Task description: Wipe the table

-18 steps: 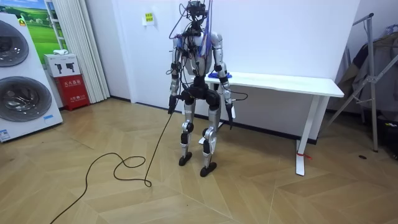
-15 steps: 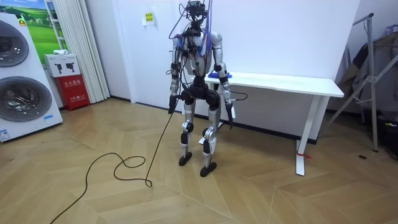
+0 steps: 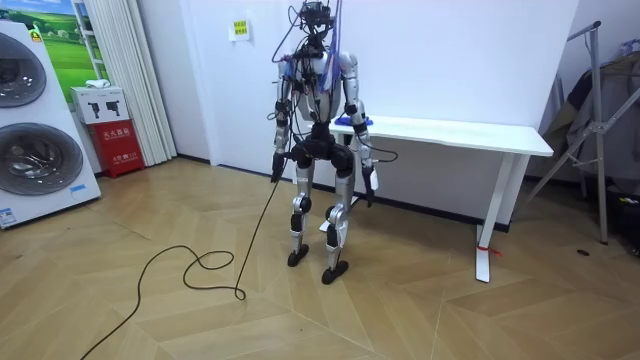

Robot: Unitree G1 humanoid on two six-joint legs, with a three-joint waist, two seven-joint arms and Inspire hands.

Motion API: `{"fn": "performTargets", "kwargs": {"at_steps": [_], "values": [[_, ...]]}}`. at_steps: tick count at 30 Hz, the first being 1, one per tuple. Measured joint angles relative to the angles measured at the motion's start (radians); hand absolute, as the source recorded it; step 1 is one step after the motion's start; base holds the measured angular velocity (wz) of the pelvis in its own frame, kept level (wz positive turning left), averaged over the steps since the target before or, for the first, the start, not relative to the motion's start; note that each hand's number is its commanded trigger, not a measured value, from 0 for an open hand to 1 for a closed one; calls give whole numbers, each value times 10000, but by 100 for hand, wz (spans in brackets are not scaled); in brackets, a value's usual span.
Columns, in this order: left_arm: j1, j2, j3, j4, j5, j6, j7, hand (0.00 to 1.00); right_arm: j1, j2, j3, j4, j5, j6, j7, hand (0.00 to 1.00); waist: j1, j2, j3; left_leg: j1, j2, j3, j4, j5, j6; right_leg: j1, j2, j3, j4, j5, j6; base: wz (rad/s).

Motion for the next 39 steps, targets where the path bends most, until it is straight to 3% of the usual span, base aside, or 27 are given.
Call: {"fn": "performTargets", "kwargs": {"at_steps": [3, 12, 14, 17, 19, 24, 26, 29, 31, 32, 33, 35, 39], "values": [[-22, -4, 28, -1, 15, 3, -6, 0, 42, 1, -469, 44, 1339, 5, -348, 0, -90, 29, -6, -63, -6, -29, 4, -1, 0, 3, -15, -42, -8, 0, 1, 2], [485, 11, 1994, -253, 8, 37, 32, 0, 567, -186, -4654, 136, 8594, -4, -1715, 0, -861, -59, 2, 69, -3, -25, -10, -2, -1, 142, -4, -28, -22, -14, 1, -1], [614, 19, 2516, -346, -2, 8, 121, 0, 563, -381, -5676, -64, 9883, -6, -2242, 0, -965, -165, -36, 37, -2, 75, -19, -2, -1, 36, -11, 73, 23, -23, 9, -13], [755, 100, 2713, -583, -195, -113, 248, 0, 300, -881, -6401, -769, 10375, -82, -3235, 0, -1114, -245, -6, 42, -27, 132, -69, -1, 1, -16, -24, 161, 37, -15, 29, -7], [770, 144, 2767, -686, -266, -139, 280, 0, -10, -1094, -6733, -1391, 10257, -319, -3833, 0, -1211, -353, -18, 30, -27, 148, -78, 0, 2, -45, -21, 185, 36, -14, 31, -4], [665, 224, 2402, -822, -312, -173, 229, 0, -755, -1551, -6677, -4379, 8824, -411, -5510, 0, -1220, -521, -25, -185, -19, 254, -48, 1, 3, -390, -12, 302, 188, -12, 34, -8], [612, 246, 2180, -969, -308, -233, 227, 0, -1083, -1688, -6530, -6070, 7651, -427, -6179, 0, -1115, -553, -35, -362, -19, 265, -8, 4, 6, -641, -17, 310, 263, -9, 34, -2], [617, 318, 1795, -984, -305, -373, 228, 0, -1537, -1854, -5942, -8143, 5502, -537, -6813, 0, -975, -514, 11, -452, -3, 292, 14, 8, 7, -786, -16, 293, 361, -9, 34, -3], [606, 358, 1602, -987, -255, -481, 229, 0, -1750, -1941, -5583, -8968, 4254, -682, -7058, 0, -876, -462, -18, -535, 3, 284, 29, 8, 6, -852, -15, 272, 358, -9, 34, 2], [619, 369, 1498, -935, -195, -486, 227, 0, -1920, -1962, -5363, -9403, 3207, -687, -7135, 0, -773, -540, 39, -535, 6, 279, 27, 8, 6, -852, -15, 242, 371, -9, 34, 4], [617, 373, 1465, -889, -189, -485, 221, 0, -1990, -1966, -5235, -9581, 2780, -688, -7165, 0, -741, -487, 13, -538, 6, 270, 26, 9, 6, -853, -15, 234, 369, -9, 34, 0], [572, 365, 1462, -875, -193, -461, 201, 0, -2029, -1985, -4763, -10361, 1382, -709, -7121, 0, -519, -537, 35, -558, 6, 256, 17, 9, 5, -874, -15, 218, 350, -9, 34, 0], [555, 394, 1076, -872, -180, -468, 77, 0, -2032, -1989, -3779, -11530, 3, -704, -6711, 0, -197, -550, 50, -583, 6, 238, 12, 9, 5, -895, -20, 172, 354, -8, 35, 0]]}}
